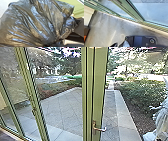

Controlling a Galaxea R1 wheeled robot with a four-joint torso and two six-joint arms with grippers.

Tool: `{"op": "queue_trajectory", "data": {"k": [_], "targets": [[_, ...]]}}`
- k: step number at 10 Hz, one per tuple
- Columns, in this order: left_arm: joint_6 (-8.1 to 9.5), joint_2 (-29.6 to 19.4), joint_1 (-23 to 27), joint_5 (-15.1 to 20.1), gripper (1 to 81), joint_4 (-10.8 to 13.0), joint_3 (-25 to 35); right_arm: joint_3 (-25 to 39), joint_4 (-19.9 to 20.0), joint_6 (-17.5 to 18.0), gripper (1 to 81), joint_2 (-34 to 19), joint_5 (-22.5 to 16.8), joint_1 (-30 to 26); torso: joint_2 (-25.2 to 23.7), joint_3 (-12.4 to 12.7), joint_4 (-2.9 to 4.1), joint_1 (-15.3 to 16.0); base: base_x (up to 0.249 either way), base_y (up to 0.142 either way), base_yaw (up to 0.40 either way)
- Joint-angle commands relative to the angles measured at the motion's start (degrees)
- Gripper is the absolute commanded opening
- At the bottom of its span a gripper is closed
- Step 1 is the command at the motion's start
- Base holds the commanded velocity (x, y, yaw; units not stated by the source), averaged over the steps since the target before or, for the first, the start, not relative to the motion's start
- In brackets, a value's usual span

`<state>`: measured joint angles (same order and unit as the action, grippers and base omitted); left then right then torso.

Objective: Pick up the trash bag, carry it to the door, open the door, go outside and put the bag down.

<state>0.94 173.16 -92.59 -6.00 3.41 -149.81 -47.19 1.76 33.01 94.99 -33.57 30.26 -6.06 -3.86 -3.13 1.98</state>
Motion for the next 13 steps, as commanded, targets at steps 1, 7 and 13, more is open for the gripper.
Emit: {"op": "queue_trajectory", "data": {"k": [1, 7, 13], "targets": [[-0.15, 0.79, 1.66, 3.19, 1.0, 0.01, 0.57, 0.71, -0.35, 6.98, 81.1, 2.07, -3.52, -8.14, 0.0, 0.0, 0.0, 0.0, 0.0, 0.0, 0.0], [-0.15, 0.35, 1.66, 3.36, 1.0, -0.96, 0.57, -6.22, -12.83, 24.56, 81.1, 12.79, -5.29, -11.75, 0.02, -0.02, 0.0, 0.0, 0.0, 0.0, 0.0], [-0.06, 0.0, 1.66, 3.36, 1.0, -1.48, 0.57, -14.94, -11.34, 29.3, 81.1, 20.36, 0.35, -17.1, 0.02, -0.04, -0.02, 0.02, 0.0, 0.0, 0.0]]}}
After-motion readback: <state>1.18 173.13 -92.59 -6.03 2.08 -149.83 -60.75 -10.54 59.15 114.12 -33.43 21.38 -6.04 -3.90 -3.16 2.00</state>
